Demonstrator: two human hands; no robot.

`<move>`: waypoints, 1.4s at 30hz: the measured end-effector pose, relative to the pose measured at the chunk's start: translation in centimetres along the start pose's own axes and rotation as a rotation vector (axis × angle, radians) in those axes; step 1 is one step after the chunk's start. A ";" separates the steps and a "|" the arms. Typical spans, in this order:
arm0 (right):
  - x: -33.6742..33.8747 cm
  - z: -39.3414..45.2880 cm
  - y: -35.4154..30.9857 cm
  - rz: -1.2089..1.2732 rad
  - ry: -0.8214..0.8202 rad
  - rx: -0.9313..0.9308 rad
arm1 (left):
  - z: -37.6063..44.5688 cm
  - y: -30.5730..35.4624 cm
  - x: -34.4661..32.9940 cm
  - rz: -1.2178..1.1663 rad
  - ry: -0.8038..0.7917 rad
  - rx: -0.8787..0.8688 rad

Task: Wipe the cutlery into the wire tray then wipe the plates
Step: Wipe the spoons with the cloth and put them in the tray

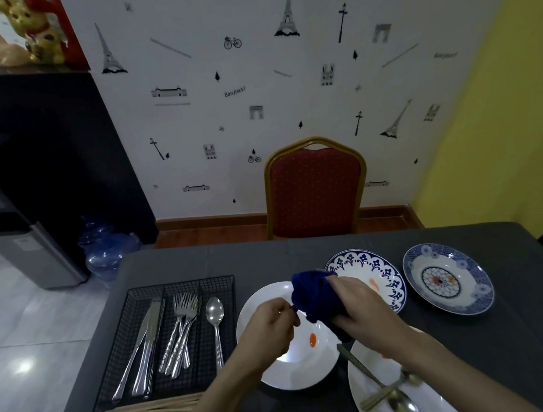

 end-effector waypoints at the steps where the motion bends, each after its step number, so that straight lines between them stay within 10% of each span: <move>1: 0.1 -0.1 0.0 -0.005 -0.011 0.014 | -0.1 0.0 0.0 0.011 -0.006 -0.009; 10: 2.8 1.1 2.2 -0.305 0.165 -0.112 | -1.2 1.1 0.6 -0.080 -0.021 -0.056; 14: 5.8 0.0 6.5 0.104 0.423 -0.522 | -2.1 0.9 2.3 -0.232 0.064 -0.080; 21: 5.0 -0.3 6.2 0.442 0.620 -0.642 | -0.9 -1.5 2.9 -0.156 0.126 0.047; 29: 0.5 1.5 -0.2 0.029 0.213 -0.183 | -0.6 1.3 0.3 -0.175 -0.045 -0.042; 42: 0.8 2.4 1.0 0.012 0.219 -0.234 | -0.5 0.9 1.2 -0.249 -0.002 -0.028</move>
Point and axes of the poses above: each hand's wrist, its own z-axis towards the middle knuckle, its own x-axis out of the back of the hand, y = z × x, the point moved 8 cm from there along z, towards the middle knuckle, and after that the axes turned 3 degrees about x, right-handed, at the moved point
